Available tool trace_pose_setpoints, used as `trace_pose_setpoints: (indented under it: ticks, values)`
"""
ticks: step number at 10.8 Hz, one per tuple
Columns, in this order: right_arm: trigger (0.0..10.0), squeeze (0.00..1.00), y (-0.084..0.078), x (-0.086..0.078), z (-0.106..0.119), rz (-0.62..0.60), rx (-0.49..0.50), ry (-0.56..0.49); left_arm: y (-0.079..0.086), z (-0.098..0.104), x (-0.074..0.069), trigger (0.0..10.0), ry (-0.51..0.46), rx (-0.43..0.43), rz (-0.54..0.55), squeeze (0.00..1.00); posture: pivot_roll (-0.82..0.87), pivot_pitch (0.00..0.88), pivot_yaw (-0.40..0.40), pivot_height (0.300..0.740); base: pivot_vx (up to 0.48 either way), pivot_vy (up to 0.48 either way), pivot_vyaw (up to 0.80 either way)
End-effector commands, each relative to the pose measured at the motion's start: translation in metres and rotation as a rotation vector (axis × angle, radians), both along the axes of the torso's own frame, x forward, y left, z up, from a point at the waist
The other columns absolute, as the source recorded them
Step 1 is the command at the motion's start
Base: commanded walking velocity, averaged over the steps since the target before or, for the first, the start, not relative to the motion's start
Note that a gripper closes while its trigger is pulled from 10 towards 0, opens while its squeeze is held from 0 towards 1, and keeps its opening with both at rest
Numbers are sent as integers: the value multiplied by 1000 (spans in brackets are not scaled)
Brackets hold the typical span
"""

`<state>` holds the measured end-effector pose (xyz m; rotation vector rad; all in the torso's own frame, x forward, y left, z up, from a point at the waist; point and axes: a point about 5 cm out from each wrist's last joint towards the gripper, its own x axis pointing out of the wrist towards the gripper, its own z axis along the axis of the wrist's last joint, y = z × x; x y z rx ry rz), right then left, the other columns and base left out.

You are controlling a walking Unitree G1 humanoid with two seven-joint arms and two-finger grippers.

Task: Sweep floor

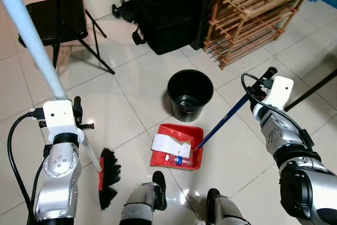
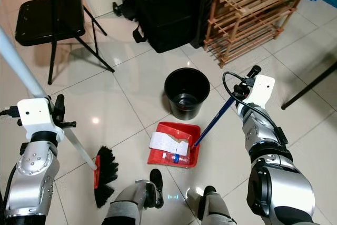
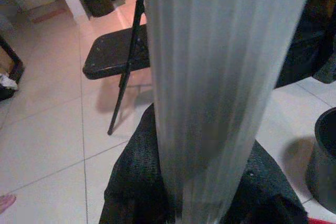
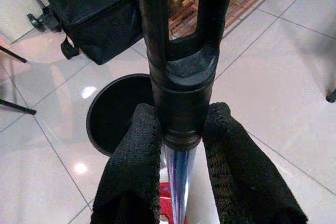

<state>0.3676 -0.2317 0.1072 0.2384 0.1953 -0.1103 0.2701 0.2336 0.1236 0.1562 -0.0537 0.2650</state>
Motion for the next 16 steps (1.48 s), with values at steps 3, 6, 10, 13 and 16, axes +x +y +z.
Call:
trace_pose_setpoints:
  ticks: [3,6,10,13,16]
  values:
    - [10000,0,8,9,17,31,97,-70,-1,0,-4,10000,10,12,9,0,66,230,54,740,0,0,0]
    - [10000,0,24,14,23,75,188,-76,-3,0,-3,10000,9,8,6,0,66,214,53,740,0,0,0]
    - [10000,0,54,20,32,154,327,-54,-5,1,1,10000,6,7,-4,0,64,211,51,740,0,0,0]
    - [10000,0,84,21,37,203,405,-21,-8,2,4,10000,2,3,-10,0,65,214,46,740,0,0,0]
    - [10000,0,102,24,53,219,476,-22,-9,2,6,10000,1,2,-10,0,63,217,41,740,0,0,0]
